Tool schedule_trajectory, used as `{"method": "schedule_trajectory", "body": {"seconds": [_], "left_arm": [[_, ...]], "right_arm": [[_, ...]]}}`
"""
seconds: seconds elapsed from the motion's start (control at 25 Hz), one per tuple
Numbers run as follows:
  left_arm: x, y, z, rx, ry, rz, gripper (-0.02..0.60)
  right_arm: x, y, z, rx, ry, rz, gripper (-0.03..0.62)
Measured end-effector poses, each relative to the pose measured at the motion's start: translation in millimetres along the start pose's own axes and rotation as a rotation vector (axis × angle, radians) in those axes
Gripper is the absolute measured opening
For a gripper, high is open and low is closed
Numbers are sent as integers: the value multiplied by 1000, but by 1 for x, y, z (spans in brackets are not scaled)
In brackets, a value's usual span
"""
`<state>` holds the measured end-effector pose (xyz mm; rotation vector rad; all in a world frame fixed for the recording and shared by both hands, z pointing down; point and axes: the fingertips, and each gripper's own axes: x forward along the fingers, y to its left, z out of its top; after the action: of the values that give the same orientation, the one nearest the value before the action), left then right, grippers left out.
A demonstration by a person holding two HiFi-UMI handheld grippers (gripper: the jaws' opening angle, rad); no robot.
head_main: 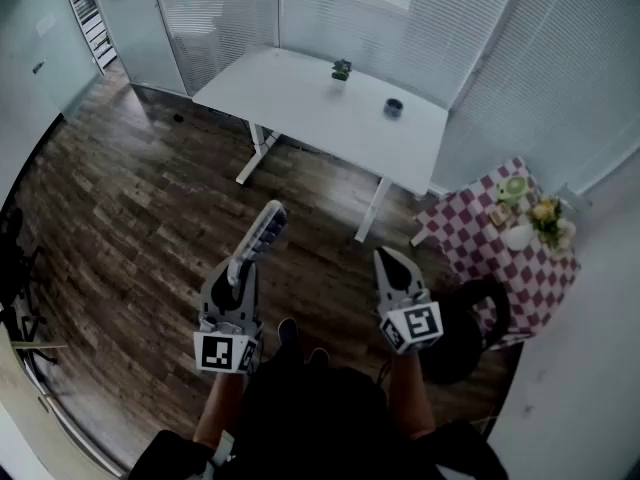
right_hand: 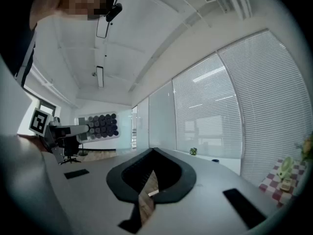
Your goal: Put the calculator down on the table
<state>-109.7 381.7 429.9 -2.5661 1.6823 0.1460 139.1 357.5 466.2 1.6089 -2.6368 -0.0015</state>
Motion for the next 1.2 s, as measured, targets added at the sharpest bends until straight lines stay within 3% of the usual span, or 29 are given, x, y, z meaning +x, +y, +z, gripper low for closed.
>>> {"method": "schedule_trajectory", "body": {"seconds": [0.52, 0.88, 1.2], "left_arm": [[8, 9, -6, 9, 2, -9, 101], [27, 33, -11, 8, 15, -4, 101], [55, 69, -12, 24, -3, -21, 101]], "right_arm": [[15, 0, -8, 18, 34, 13, 5], [41, -12, 3, 75, -19, -20, 6], [87, -5, 6, 18, -12, -5, 6]]}}
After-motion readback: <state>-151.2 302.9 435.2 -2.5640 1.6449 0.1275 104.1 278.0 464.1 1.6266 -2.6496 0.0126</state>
